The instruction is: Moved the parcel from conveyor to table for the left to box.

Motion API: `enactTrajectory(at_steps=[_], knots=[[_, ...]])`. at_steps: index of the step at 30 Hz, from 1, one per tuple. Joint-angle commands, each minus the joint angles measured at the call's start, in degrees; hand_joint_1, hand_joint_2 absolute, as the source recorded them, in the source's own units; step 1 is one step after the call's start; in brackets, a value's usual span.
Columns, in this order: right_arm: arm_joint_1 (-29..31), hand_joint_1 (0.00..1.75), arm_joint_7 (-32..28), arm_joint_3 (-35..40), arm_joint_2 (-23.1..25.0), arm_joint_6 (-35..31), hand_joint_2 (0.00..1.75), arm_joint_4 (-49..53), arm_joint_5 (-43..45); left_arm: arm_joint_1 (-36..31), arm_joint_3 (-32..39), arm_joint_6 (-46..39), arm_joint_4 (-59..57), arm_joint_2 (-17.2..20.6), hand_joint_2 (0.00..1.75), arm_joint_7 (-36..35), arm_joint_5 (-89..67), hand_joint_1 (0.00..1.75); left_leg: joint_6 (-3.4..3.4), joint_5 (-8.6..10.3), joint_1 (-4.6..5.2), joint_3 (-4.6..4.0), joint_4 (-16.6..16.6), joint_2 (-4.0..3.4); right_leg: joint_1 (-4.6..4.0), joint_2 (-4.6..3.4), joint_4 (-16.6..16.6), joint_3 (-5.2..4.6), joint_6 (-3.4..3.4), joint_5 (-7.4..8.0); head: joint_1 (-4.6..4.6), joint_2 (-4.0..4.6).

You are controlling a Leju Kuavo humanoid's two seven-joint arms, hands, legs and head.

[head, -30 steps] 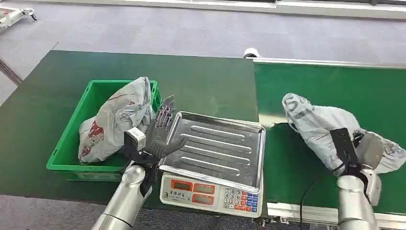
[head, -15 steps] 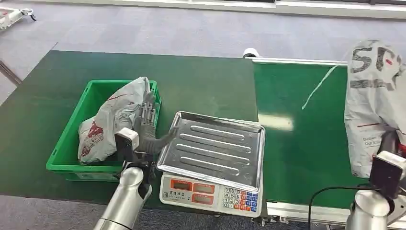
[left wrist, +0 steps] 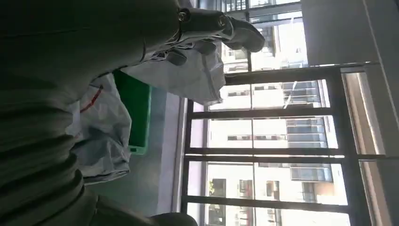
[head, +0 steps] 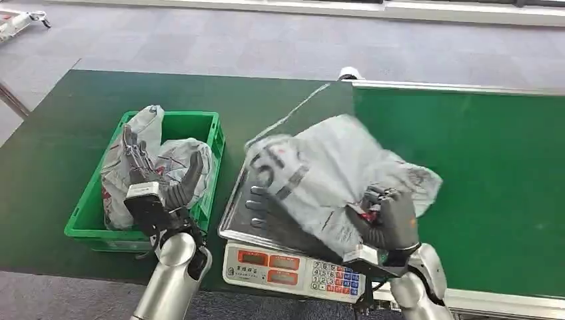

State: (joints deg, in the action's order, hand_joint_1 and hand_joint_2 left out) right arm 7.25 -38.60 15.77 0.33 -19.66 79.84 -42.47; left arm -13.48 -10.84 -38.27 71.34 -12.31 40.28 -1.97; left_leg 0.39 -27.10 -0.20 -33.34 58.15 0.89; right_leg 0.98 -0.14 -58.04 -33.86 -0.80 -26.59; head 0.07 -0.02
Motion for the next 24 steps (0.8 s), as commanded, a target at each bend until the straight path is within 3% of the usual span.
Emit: enactTrajectory(at_steps=[1, 18, 22, 23, 24], knots=[[-1.1, 1.75, 0.1, 10.9, -4.5, 4.1, 1.75, -6.6, 1.2, -0.3, -2.0, 1.3, -3.1, 0.6, 1.75, -0.3, 0.7, 0.0, 0.0, 0.0, -0.03, 0.18, -0.1, -0.03, -0.05, 0.04, 0.2, 0.2, 0.04, 0.02, 0.0, 0.0], [-2.5, 1.75, -1.4, 12.8, -6.9, 5.5, 1.75, -3.9, 6.1, -0.5, -2.4, 1.4, -4.7, 0.3, 1.75, -0.3, 0.7, 0.0, -0.02, -0.01, -0.02, 0.16, -0.1, -0.12, -0.05, -0.03, 0.2, 0.15, 0.03, 0.04, 0.0, 0.0], [-2.5, 1.75, 0.0, 11.8, -7.5, 1.2, 1.75, -4.6, 5.7, -0.6, -2.7, 2.3, -5.6, 0.4, 1.75, -0.3, 0.9, 0.0, -0.02, -0.02, 0.01, 0.12, -0.1, -0.09, -0.02, -0.02, 0.1, 0.11, 0.02, 0.02, 0.0, 0.0], [-2.5, 0.31, 0.3, 11.5, -7.8, 0.9, 1.75, -4.8, 6.1, -0.5, -3.0, 2.9, -5.9, 0.4, 1.75, -0.3, 1.0, 0.0, -0.02, -0.01, 0.01, 0.15, -0.1, -0.1, -0.02, -0.01, 0.2, 0.14, 0.03, 0.02, 0.0, 0.0], [-2.8, 0.14, -0.3, 10.9, -8.3, 0.1, 1.75, -4.5, 7.0, -0.7, -3.5, 2.9, -6.1, 0.5, 1.75, -0.3, 0.6, 0.0, -0.01, 0.01, -0.03, 0.2, -0.1, -0.12, -0.05, 0.0, 0.3, 0.22, 0.05, 0.05, 0.0, 0.0]])
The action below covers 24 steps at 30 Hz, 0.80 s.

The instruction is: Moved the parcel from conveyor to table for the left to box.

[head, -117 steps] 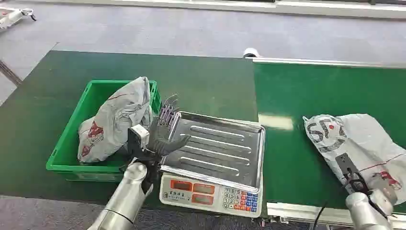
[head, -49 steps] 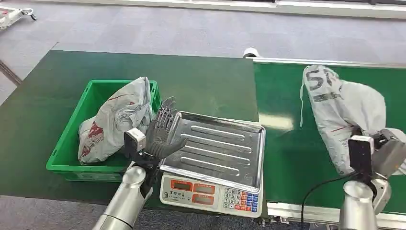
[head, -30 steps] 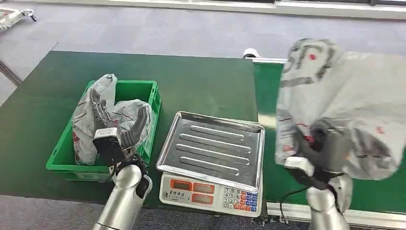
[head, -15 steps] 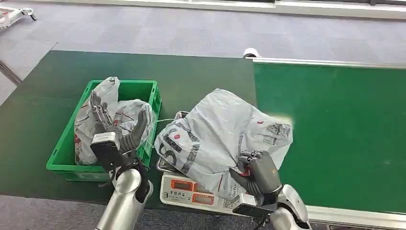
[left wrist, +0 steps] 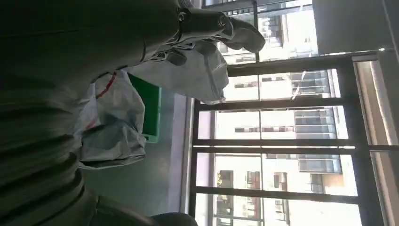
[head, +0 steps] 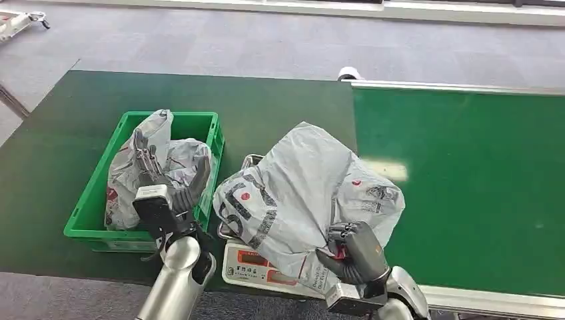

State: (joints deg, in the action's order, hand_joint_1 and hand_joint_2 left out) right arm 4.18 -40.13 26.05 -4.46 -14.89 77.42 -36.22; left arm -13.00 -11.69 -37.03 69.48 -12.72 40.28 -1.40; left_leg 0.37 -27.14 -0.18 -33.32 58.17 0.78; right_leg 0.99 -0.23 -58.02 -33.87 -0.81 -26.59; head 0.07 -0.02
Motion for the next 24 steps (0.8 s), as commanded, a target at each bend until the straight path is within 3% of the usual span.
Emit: enactTrajectory(at_steps=[1, 11, 24], knots=[[0.0, 0.0, 0.4, 0.4, -3.6, -4.9, 1.75, -1.7, 1.7, -1.2, -2.9, 1.6, -4.3, 0.9, 1.75, -0.3, 0.0, 0.0, -0.01, 0.09, -0.06, 0.24, -0.2, -0.01, -0.09, 0.11, 0.3, 0.32, 0.07, 0.1, 0.0, 0.0], [-1.8, 0.0, 0.1, -1.0, -4.2, -18.2, 1.75, 3.0, 4.6, -1.7, -4.9, 1.6, -5.6, 1.0, 1.75, -0.3, -0.1, 0.0, 0.01, 0.03, 0.0, 0.06, -0.1, 0.03, -0.01, 0.1, 0.1, 0.09, 0.05, 0.01, 0.0, 0.0], [-1.9, 0.0, 0.1, -0.4, -4.2, -19.7, 1.75, 5.0, 6.4, -1.7, -5.2, 1.4, -5.8, 1.1, 1.75, -0.3, -0.2, 0.0, 0.01, 0.04, -0.01, 0.08, -0.1, -0.02, -0.03, 0.08, 0.1, 0.11, 0.05, 0.04, 0.0, 0.0]])
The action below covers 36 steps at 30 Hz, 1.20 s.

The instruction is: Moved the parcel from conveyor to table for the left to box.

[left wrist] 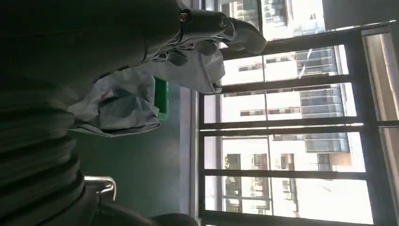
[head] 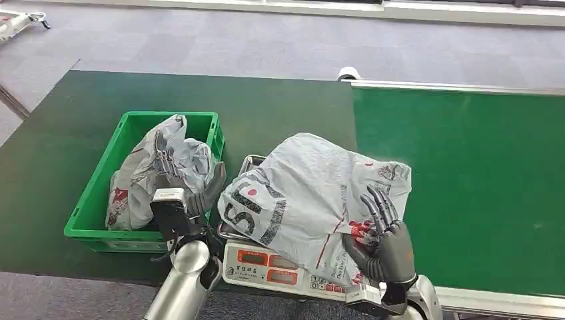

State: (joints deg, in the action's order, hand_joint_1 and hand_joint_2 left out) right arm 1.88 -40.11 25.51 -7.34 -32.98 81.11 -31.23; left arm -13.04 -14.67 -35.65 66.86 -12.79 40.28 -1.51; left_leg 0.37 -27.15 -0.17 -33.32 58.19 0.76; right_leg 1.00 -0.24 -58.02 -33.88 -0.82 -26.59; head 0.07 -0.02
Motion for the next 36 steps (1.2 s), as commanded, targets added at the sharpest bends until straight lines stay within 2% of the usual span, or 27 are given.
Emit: enactTrajectory(at_steps=[1, 5, 6, 10, 12, 17, 23, 25, 27, 29, 30, 32, 36], knots=[[0.4, 0.0, 0.1, 0.1, -1.4, -1.6, 1.75, 1.3, 1.4, -1.7, -2.3, 0.1, -3.2, 1.2, 1.75, -0.3, -0.1, 0.0, 0.01, 0.04, -0.02, 0.08, -0.1, 0.0, -0.03, 0.08, 0.1, 0.11, 0.06, 0.03, 0.0, 0.0], [0.2, 0.0, 0.1, 1.0, -2.4, -2.1, 1.75, 3.4, 3.8, -1.7, -2.5, -0.1, -3.1, 1.2, 1.75, -0.3, -0.1, 0.0, 0.01, 0.03, -0.01, 0.04, -0.1, 0.0, -0.03, 0.06, 0.1, 0.07, 0.04, 0.02, 0.0, 0.0], [0.3, 0.0, 0.1, 0.3, -4.0, 8.5, 1.75, 11.0, 24.6, -1.6, -2.4, -0.1, -3.5, 1.4, 1.75, -0.3, 0.1, 0.0, 0.01, 0.01, -0.01, 0.05, 0.0, -0.05, -0.02, 0.03, 0.1, 0.07, 0.06, 0.02, 0.0, 0.0], [-1.1, 0.0, 0.1, -7.1, -3.1, 19.9, 1.75, 14.7, 35.9, -1.5, -2.7, -0.2, -3.1, 1.8, 1.75, -0.3, -0.2, 0.0, 0.0, 0.02, 0.02, 0.03, 0.0, 0.0, 0.0, 0.08, 0.1, 0.06, 0.05, 0.02, 0.0, 0.0], [-1.5, 0.0, 0.1, -12.2, -1.2, 22.9, 1.75, 16.0, 36.3, -1.6, -2.9, -0.2, -3.2, 2.0, 1.75, -0.3, -0.3, 0.0, 0.01, 0.03, -0.02, 0.04, -0.1, 0.02, -0.03, 0.1, 0.1, 0.08, 0.07, 0.03, 0.0, 0.0], [-2.6, 0.0, 0.1, -22.0, 1.8, 22.4, 1.75, 20.6, 32.6, -2.1, -3.2, 0.0, -3.2, 2.5, 1.75, -0.3, -0.6, 0.0, 0.01, 0.03, 0.0, 0.03, -0.1, 0.05, -0.02, 0.13, 0.1, 0.08, 0.07, 0.02, 0.0, 0.0], [-1.2, 0.0, 0.1, -28.5, 6.1, 25.0, 1.75, 19.3, 31.4, -3.6, -3.8, -0.5, -3.6, 3.3, 1.75, -0.3, -1.2, 0.0, 0.01, 0.03, 0.0, 0.02, 0.0, 0.04, -0.01, 0.1, 0.0, 0.06, 0.06, 0.02, 0.0, 0.0], [-0.2, 0.0, 0.1, -30.3, 7.7, 23.7, 1.75, 19.0, 30.8, -3.9, -4.2, -0.8, -3.4, 3.5, 1.75, -0.3, -1.4, 0.0, 0.02, 0.04, -0.01, 0.02, 0.0, 0.02, -0.02, 0.07, 0.0, 0.04, 0.06, 0.03, 0.0, 0.0], [0.7, 0.0, 0.1, -34.0, 9.3, 18.3, 1.75, 18.7, 28.5, -4.1, -4.0, -0.7, -3.5, 3.3, 1.75, -0.3, -1.2, 0.0, 0.02, 0.04, -0.01, 0.03, -0.1, -0.04, -0.02, 0.03, 0.1, 0.04, 0.08, 0.06, 0.0, 0.0], [0.7, 0.0, 0.1, -34.5, 9.5, 17.1, 1.75, 18.6, 27.8, -4.1, -4.1, -0.7, -3.5, 3.4, 1.75, -0.3, -1.2, 0.0, 0.02, 0.04, -0.03, 0.04, -0.1, -0.06, -0.05, 0.01, 0.1, 0.07, 0.08, 0.07, 0.0, 0.0], [1.0, 0.0, 0.1, -36.3, 10.5, 12.6, 1.75, 18.5, 25.4, -4.1, -4.3, -0.6, -3.4, 3.2, 1.75, -0.3, -1.4, 0.0, 0.01, 0.02, 0.0, 0.05, 0.0, -0.03, -0.01, 0.03, 0.0, 0.05, 0.06, 0.03, 0.02, 0.0], [1.1, 0.0, 0.1, -36.7, 10.6, 10.9, 1.75, 17.9, 24.7, -4.1, -4.3, -0.5, -3.5, 3.1, 1.75, -0.3, -1.4, 0.0, 0.01, 0.03, -0.01, 0.05, -0.1, 0.0, -0.02, 0.06, 0.1, 0.09, 0.06, 0.04, 0.0, 0.0], [5.2, 0.0, 0.1, -40.7, 9.9, 0.5, 1.75, 1.6, 20.6, -4.5, -4.4, 0.9, -4.4, 2.8, 1.75, -0.3, -1.0, 0.0, 0.0, 0.03, -0.07, 0.16, -0.1, -0.08, -0.08, -0.01, 0.2, 0.22, 0.06, 0.1, 0.0, 0.0]])
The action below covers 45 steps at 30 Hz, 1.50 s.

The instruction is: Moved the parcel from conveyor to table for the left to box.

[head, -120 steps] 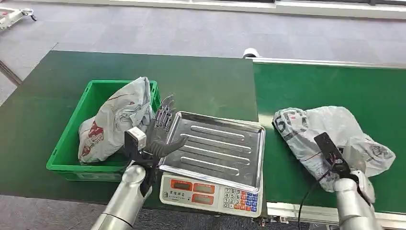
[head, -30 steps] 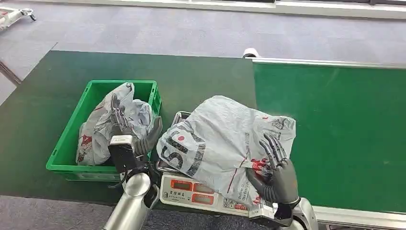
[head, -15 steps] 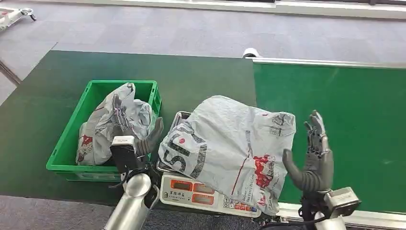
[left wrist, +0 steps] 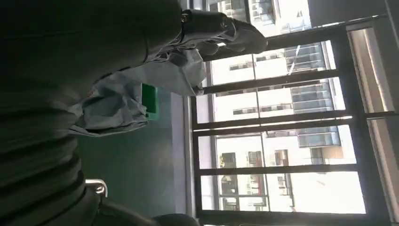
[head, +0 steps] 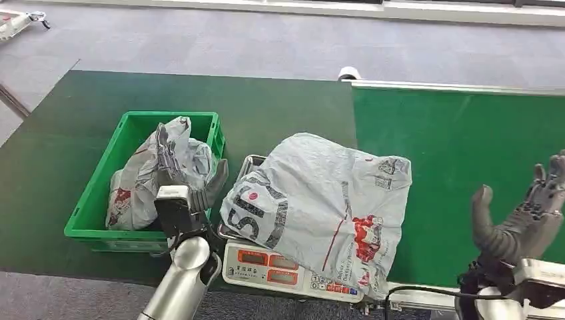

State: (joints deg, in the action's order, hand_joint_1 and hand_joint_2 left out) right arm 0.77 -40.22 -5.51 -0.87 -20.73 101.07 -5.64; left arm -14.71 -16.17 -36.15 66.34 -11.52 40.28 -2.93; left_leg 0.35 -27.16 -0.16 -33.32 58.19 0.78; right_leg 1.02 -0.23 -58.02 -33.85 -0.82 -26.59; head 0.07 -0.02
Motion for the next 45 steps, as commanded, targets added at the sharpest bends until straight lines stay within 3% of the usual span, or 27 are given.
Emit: enactTrajectory(at_steps=[1, 4, 8, 13, 18, 20, 26, 28, 30, 31, 34, 38, 45], knots=[[7.2, 0.0, 0.2, -10.2, 2.9, -11.3, 1.75, -22.7, -3.0, -2.8, -2.3, 2.2, -3.8, 1.4, 1.75, -0.3, 1.0, 0.0, 0.01, 0.02, -0.07, 0.15, -0.1, -0.1, -0.09, -0.05, 0.2, 0.17, 0.05, 0.08, 0.0, 0.0], [11.2, 0.0, 0.3, -12.0, 2.0, -6.5, 1.75, -37.8, 1.2, -2.6, -0.5, 4.2, -3.5, 1.0, 1.75, -0.3, 1.5, 0.0, 0.01, 0.09, -0.14, 0.31, -0.2, -0.25, -0.16, -0.17, 0.4, 0.33, 0.06, 0.22, 0.0, 0.0], [11.2, 0.0, 0.3, -12.0, 2.0, -6.5, 1.75, -37.8, 1.2, -2.6, -0.5, 4.2, -3.5, 1.0, 1.75, -0.3, 1.5, 0.0, 0.02, 0.08, -0.08, 0.17, -0.1, -0.13, -0.09, -0.05, 0.2, 0.19, 0.05, 0.15, -0.02, 0.0], [14.9, 0.0, 0.2, -10.7, 2.1, -8.7, 1.75, -49.6, -1.5, -3.0, -0.1, 4.8, -4.0, 0.8, 1.75, -0.3, 0.8, 0.0, 0.01, 0.04, -0.08, 0.25, -0.2, -0.2, -0.1, -0.13, 0.2, 0.24, 0.04, 0.15, 0.0, 0.0], [14.7, 0.0, 0.2, -7.4, 1.5, -4.4, 1.75, -49.6, -1.2, -3.2, -0.8, 4.0, -3.9, 1.2, 1.75, -0.3, -0.2, 0.0, 0.01, 0.05, -0.08, 0.12, -0.1, -0.17, -0.11, -0.1, 0.2, 0.11, 0.05, 0.13, 0.02, 0.0], [15.1, 0.0, 0.2, -4.4, 0.2, -2.7, 1.75, -50.5, -2.2, -3.6, -4.2, 2.3, -4.3, 2.6, 1.75, -0.3, -1.8, 0.0, 0.0, 0.02, -0.05, 0.07, 0.0, -0.13, -0.06, -0.09, 0.1, 0.06, 0.02, 0.08, 0.0, 0.0], [15.4, 0.0, 0.2, -4.2, 0.1, -2.5, 1.75, -51.2, -2.2, -3.7, -5.2, 2.3, -4.4, 2.9, 1.75, -0.3, -2.0, 0.0, 0.0, 0.04, -0.02, 0.07, -0.1, -0.09, -0.04, -0.04, 0.1, 0.07, 0.02, 0.08, 0.0, 0.0], [15.7, 0.0, 0.2, -3.4, -0.3, -1.9, 1.75, -51.2, -2.1, -4.7, -9.7, 1.5, -6.4, 4.4, 1.75, -0.3, -4.5, 0.0, 0.01, 0.04, -0.05, 0.06, -0.1, -0.04, -0.07, 0.01, 0.1, 0.1, 0.03, 0.09, 0.0, 0.0], [15.9, 0.0, 0.2, -2.2, -0.6, -2.8, 1.75, -50.9, -2.0, -8.3, -20.6, -1.1, -15.7, 5.9, 1.75, -0.3, -12.3, 0.0, 0.0, 0.05, -0.03, 0.1, -0.1, -0.06, -0.05, 0.0, 0.1, 0.12, 0.03, 0.09, 0.02, 0.0], [16.1, 0.0, 0.2, -2.4, -0.6, -2.9, 1.75, -51.5, -1.5, -11.0, -22.1, -2.7, -25.7, 3.8, 1.75, -0.3, -16.5, 0.0, 0.0, 0.09, -0.02, 0.15, -0.2, -0.03, -0.04, 0.04, 0.2, 0.17, 0.05, 0.11, 0.0, 0.0], [15.9, 0.0, 0.2, -2.3, -0.9, -2.0, 1.75, -51.5, -1.1, -13.6, -25.4, 6.3, -34.5, 1.2, 1.75, -0.3, -19.3, 0.0, -0.03, 0.14, 0.0, 0.18, -0.2, 0.28, -0.02, 0.34, 0.2, 0.3, 0.0, 0.09, 0.02, 0.0], [15.1, 0.0, 0.2, -2.5, -1.1, -2.0, 1.75, -50.5, -1.3, -13.5, -24.6, 24.6, -33.7, 1.2, 1.75, -0.3, -18.9, 0.0, -0.03, 0.05, 0.0, 0.09, 0.0, 0.0, -0.01, 0.03, 0.1, 0.11, 0.0, 0.09, 0.0, 0.0], [14.4, 0.0, 0.2, -4.3, -0.6, -1.7, 1.75, -49.5, -2.2, -16.2, -24.2, 39.6, -39.4, -1.8, 1.75, -3.4, -25.3, 0.0, -0.02, 0.04, 0.03, 0.02, 0.0, -0.01, 0.0, 0.05, 0.0, 0.0, 0.01, 0.07, 0.02, 0.0]])
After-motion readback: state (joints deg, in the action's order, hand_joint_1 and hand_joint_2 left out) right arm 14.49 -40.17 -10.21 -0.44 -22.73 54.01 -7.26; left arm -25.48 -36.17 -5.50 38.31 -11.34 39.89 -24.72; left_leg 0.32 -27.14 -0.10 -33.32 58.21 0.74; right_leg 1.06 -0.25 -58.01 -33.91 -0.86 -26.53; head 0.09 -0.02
